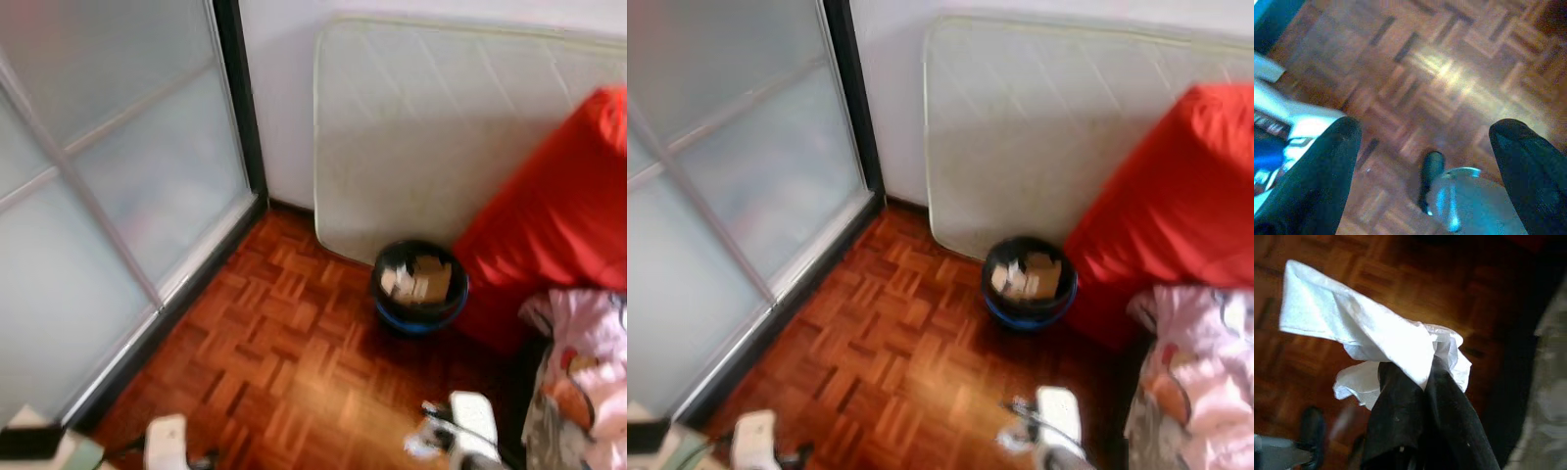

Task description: Clean up the room

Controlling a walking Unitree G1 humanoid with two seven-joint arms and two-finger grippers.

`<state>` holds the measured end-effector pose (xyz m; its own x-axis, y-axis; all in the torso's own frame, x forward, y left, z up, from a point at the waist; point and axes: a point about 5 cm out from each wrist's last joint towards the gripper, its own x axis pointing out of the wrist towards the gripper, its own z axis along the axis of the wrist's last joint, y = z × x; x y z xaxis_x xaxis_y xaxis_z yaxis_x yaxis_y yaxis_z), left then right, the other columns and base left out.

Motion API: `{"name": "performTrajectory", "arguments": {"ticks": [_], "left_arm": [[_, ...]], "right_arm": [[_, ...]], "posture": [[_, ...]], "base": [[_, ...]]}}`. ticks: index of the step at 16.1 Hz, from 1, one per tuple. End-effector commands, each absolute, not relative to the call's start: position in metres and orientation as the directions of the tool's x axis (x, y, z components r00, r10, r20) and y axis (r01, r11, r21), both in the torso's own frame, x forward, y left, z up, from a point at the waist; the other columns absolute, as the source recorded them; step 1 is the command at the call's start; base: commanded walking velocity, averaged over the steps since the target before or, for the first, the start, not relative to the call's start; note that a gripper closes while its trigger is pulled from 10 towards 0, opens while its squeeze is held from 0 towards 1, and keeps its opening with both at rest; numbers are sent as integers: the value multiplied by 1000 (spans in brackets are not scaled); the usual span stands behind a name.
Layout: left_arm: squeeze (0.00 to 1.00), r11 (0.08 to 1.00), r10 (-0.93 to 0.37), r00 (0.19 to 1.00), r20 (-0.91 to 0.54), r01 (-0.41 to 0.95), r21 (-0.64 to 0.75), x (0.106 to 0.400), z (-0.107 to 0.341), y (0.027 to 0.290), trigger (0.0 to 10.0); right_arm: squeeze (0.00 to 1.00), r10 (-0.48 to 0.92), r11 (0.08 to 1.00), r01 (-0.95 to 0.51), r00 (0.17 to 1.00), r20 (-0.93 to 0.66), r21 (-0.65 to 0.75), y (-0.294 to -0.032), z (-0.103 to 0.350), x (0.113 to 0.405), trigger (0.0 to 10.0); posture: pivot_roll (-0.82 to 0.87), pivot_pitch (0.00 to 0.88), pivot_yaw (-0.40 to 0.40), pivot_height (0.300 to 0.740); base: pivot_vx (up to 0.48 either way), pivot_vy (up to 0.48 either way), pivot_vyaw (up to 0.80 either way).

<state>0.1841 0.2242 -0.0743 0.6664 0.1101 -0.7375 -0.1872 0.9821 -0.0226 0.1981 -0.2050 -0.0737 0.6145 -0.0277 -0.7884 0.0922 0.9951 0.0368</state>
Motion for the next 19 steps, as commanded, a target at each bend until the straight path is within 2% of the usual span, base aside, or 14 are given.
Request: {"name": "performTrajectory", "arguments": {"ticks": [1,9,19], "left_arm": [[0,982,123,649,-751,-187,-1,179,-76,231,10000],[0,983,120,649,-751,-184,-2,179,-76,231,10000],[0,984,114,648,-753,-176,-3,178,-76,231,10000]], "right_arm": [[0,-13,994,95,612,-790,57,-198,-75,199,10000],[0,-13,994,94,615,-788,58,-198,-74,199,10000],[0,-10,994,93,611,-791,60,-198,-75,198,10000]], "posture": [[156,81,-12,740],[156,81,-12,740],[152,71,-11,740]], "base": [[0,0,0],[269,0,0],[353,0,0]]}}
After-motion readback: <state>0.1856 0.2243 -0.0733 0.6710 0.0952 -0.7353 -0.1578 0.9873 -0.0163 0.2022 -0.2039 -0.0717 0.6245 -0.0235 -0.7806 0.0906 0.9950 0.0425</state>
